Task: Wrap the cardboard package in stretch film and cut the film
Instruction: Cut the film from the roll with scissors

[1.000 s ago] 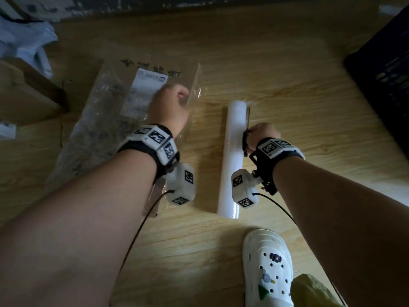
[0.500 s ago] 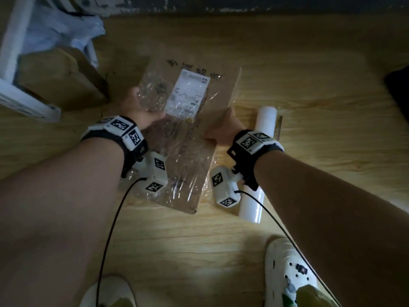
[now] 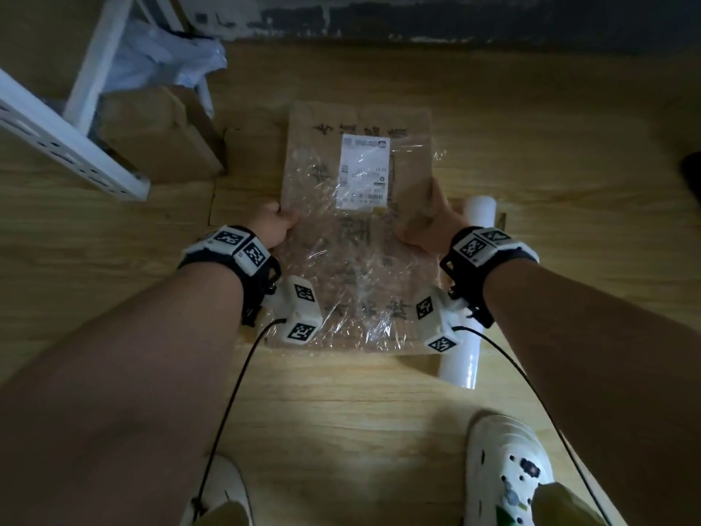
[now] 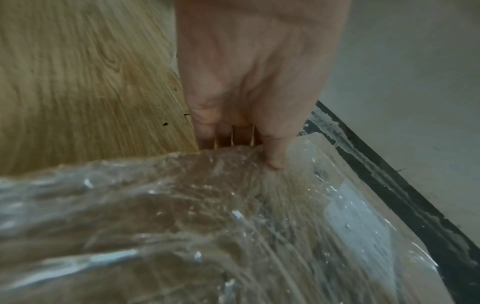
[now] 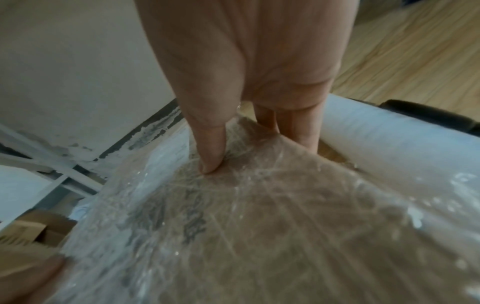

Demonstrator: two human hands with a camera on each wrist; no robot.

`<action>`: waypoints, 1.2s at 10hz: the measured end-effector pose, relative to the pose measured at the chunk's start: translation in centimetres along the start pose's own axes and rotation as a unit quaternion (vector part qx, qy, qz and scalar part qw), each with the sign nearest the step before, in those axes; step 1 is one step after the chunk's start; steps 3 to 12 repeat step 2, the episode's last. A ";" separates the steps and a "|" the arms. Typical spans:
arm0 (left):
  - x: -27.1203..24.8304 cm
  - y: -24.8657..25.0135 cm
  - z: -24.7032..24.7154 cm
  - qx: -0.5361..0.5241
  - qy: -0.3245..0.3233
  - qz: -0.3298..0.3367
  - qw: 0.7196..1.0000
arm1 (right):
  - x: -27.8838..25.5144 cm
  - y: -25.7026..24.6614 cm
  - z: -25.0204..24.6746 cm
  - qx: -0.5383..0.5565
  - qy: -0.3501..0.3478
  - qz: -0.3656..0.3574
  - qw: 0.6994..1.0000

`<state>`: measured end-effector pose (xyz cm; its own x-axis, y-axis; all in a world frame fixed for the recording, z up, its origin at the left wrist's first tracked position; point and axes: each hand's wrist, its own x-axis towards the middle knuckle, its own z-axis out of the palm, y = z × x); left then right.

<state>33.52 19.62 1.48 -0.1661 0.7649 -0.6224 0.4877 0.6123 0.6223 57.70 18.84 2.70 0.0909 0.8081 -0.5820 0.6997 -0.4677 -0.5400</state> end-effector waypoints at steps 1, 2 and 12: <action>0.1 0.5 -0.2 0.039 -0.009 0.000 0.999 | -0.4 -0.6 -0.3 -0.006 -0.006 0.003 1.000; -1.6 2.8 -1.2 0.091 0.027 0.032 0.995 | -2.6 -2.4 -1.7 -0.126 0.018 -0.021 0.992; -1.6 2.8 -1.2 0.091 0.027 0.032 0.995 | -2.6 -2.4 -1.7 -0.126 0.018 -0.021 0.992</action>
